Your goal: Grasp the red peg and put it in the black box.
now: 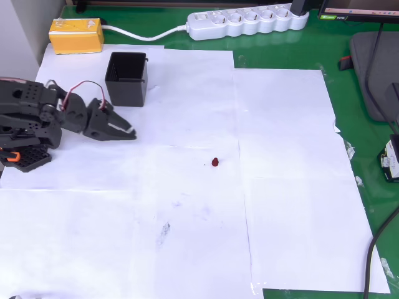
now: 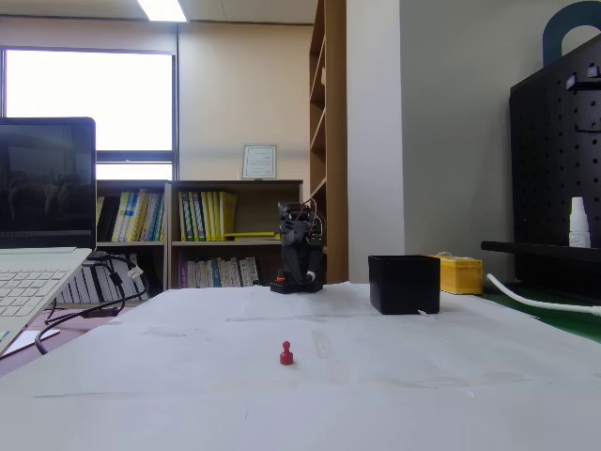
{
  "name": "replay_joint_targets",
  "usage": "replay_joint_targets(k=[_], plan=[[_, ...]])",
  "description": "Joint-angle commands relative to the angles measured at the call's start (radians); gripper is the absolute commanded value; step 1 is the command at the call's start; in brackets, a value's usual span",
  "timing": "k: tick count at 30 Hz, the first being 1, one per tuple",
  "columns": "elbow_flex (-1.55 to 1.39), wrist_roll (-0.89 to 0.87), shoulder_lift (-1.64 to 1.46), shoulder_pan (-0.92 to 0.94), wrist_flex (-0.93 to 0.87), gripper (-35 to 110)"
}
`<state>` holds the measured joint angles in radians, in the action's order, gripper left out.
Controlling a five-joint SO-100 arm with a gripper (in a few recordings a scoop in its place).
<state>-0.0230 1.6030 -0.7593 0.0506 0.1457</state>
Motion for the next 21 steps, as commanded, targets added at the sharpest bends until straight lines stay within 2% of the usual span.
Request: replay_joint_targets(k=[1,3,10,16,21], plan=[[0.069,-0.005,-0.314,0.015,0.379,0],[0.071,-0.023,-0.434,0.02,0.526,0],[-0.08,-0.074,-0.721,0.035,0.594,0],[-0.15,-0.15,-1.014,0.032,0.962,3],[-0.249,-0.144,-1.149,0.044,1.049,6]])
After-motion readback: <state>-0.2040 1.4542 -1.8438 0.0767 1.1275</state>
